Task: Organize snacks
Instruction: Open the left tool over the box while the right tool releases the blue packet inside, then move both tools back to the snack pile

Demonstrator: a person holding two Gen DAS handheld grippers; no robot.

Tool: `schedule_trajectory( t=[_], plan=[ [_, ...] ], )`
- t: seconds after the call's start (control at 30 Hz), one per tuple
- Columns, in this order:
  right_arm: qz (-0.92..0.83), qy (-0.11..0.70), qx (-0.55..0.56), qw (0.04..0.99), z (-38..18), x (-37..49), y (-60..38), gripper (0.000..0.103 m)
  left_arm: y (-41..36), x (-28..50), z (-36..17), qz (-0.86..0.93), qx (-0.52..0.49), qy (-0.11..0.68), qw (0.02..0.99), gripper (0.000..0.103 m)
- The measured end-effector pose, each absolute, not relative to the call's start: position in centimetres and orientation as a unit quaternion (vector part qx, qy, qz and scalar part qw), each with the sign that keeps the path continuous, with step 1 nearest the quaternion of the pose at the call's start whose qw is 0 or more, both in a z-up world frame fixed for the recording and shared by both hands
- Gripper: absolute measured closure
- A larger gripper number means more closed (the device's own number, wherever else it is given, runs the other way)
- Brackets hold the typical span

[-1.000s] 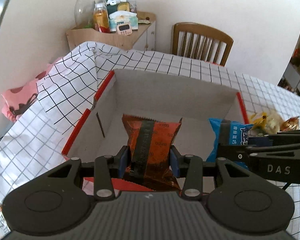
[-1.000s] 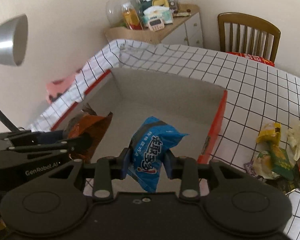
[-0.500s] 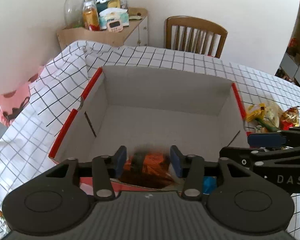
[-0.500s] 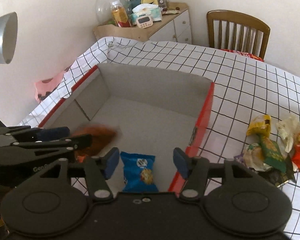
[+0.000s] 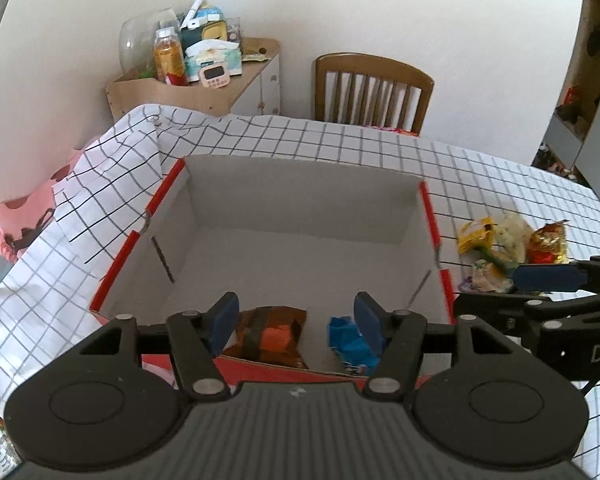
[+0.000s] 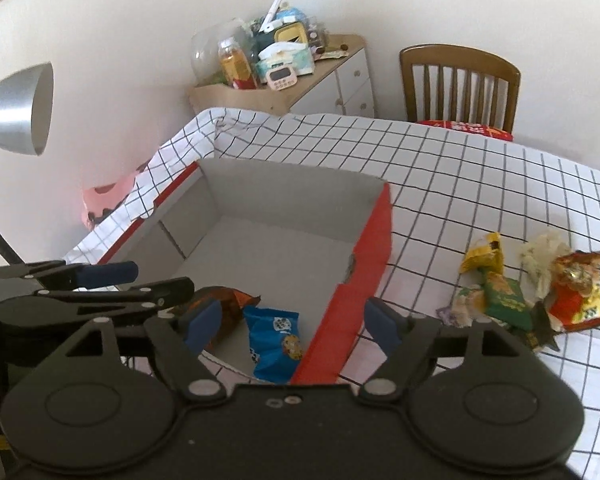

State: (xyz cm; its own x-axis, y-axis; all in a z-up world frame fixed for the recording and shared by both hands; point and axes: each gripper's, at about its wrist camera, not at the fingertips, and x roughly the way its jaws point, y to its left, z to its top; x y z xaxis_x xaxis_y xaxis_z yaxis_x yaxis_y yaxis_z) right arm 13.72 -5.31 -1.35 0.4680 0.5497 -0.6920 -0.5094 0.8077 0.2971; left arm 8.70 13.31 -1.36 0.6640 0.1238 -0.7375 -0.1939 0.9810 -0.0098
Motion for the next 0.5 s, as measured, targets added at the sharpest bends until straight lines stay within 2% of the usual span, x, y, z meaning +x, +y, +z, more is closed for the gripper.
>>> schedule_trajectory(
  t=[0.33,0.43,0.5],
  plan=[
    [0.282,0.394,0.054,0.873,-0.2,12.0,-11.3,0.017,8.7,7.6,0.1,0.048,-0.035,0.377,0.924,0.039],
    [0.270,0.392,0.059,0.878,-0.4,11.5,-13.4,0.015,7.0,7.6,0.3,0.031,-0.034,0.373,0.927,0.032],
    [0.259,0.392,0.061,0.881,-0.7,11.2,-14.8,0.013,5.7,7.6,0.3,0.021,-0.030,0.369,0.929,0.031]
  ],
)
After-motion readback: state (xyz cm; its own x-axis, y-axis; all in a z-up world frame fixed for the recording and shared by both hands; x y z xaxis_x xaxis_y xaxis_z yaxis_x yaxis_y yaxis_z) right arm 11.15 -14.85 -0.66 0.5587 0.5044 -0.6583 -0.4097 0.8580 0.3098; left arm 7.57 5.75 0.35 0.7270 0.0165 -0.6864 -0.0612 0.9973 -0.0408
